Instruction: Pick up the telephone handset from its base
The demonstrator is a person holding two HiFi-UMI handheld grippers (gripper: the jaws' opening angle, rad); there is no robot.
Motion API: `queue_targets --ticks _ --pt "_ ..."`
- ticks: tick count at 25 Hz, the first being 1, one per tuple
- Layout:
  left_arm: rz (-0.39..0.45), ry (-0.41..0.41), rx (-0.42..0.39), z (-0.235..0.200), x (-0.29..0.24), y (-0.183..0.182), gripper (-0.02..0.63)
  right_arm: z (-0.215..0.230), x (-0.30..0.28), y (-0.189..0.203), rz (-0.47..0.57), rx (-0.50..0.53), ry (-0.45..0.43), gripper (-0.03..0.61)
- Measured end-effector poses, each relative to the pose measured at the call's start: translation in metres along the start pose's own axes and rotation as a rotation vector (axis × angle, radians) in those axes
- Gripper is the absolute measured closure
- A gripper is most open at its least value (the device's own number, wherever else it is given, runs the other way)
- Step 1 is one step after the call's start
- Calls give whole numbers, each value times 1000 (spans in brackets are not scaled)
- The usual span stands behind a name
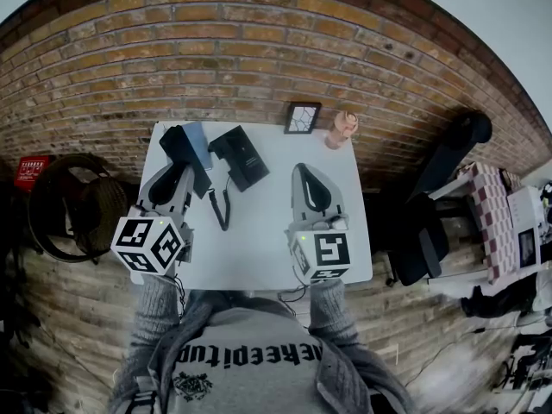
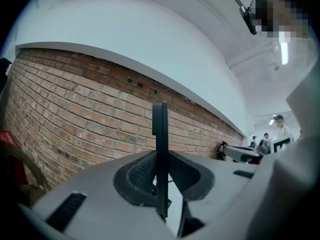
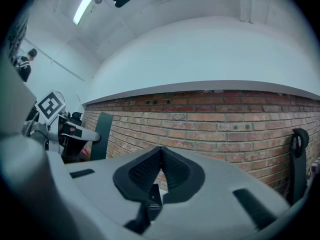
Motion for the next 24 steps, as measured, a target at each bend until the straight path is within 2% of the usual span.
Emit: queue_targets --ticks 24 --pt "-20 -7 -26 8 -12 9 548 11 -5 10 -17 5 -5 574"
Point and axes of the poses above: the fingertips, and each gripper's own axes: x backward along the fingers, z to its right, y out of its underside, the point moved 6 cm from there along x, backward along the fingers, and after that the axes turned 15 degrees about -y, right-handed, at the moved point
